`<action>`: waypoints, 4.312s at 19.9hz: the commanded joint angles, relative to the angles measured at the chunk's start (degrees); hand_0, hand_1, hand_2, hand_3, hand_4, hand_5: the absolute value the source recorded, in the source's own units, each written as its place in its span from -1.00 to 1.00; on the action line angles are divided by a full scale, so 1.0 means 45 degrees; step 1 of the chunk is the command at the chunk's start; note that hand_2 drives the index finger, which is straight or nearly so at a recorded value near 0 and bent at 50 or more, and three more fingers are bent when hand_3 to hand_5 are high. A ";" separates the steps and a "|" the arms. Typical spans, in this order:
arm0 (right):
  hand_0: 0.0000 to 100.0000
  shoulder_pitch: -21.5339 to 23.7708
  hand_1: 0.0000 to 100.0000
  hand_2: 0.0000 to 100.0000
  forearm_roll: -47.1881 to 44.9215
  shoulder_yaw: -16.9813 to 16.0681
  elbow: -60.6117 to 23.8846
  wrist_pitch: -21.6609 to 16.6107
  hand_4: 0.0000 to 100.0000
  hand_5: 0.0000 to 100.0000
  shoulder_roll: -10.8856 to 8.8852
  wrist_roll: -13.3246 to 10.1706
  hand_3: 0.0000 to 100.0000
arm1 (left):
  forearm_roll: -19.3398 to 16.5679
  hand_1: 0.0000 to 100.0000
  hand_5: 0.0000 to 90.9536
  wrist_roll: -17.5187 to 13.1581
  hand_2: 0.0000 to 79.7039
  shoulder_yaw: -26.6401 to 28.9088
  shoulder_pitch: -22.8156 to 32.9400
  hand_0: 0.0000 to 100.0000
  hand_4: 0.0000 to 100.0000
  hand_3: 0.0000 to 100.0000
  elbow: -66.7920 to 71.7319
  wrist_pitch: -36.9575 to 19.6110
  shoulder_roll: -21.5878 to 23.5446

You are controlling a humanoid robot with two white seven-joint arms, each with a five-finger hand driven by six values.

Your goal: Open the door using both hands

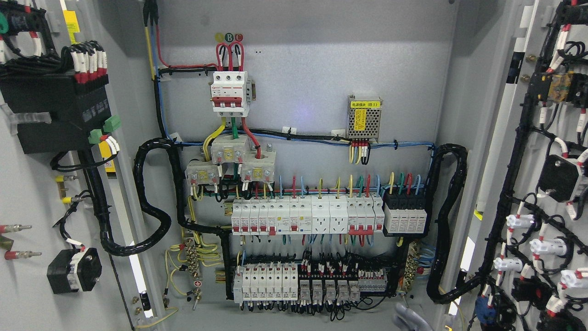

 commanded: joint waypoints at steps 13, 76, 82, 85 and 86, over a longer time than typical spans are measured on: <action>-1.00 0.0869 0.00 -0.92 -0.0788 -0.2221 -0.0391 -0.1523 -1.00 -1.00 -0.0141 -0.0015 -1.00 | 0.0142 0.11 -1.00 -0.0021 -1.00 0.1724 -0.1669 -0.76 -1.00 -1.00 -0.3164 -0.2373 0.0133; -1.00 0.2686 0.00 -0.92 -0.3193 -0.6480 0.0058 -0.1699 -1.00 -1.00 -0.0648 0.0005 -1.00 | 0.8638 0.11 -1.00 -0.3712 -1.00 0.8308 -0.4541 -0.76 -1.00 -1.00 0.2830 0.0555 0.3978; -1.00 0.2666 0.00 -0.92 -0.3193 -0.6694 0.0136 -0.1680 -1.00 -1.00 -0.0648 0.0005 -1.00 | 0.8658 0.11 -1.00 -0.3731 -1.00 0.8269 -0.5048 -0.76 -1.00 -1.00 0.3650 0.0594 0.4720; -1.00 0.2686 0.00 -0.92 -0.3193 -0.6753 0.0136 -0.1699 -1.00 -1.00 -0.0648 0.0005 -1.00 | 0.8658 0.11 -1.00 -0.3731 -1.00 0.8249 -0.5439 -0.76 -1.00 -1.00 0.4061 0.0750 0.4877; -1.00 0.2686 0.00 -0.92 -0.3193 -0.6753 0.0136 -0.1699 -1.00 -1.00 -0.0648 0.0005 -1.00 | 0.8639 0.11 -1.00 -0.3731 -1.00 0.8269 -0.5498 -0.76 -1.00 -1.00 0.4120 0.0750 0.4897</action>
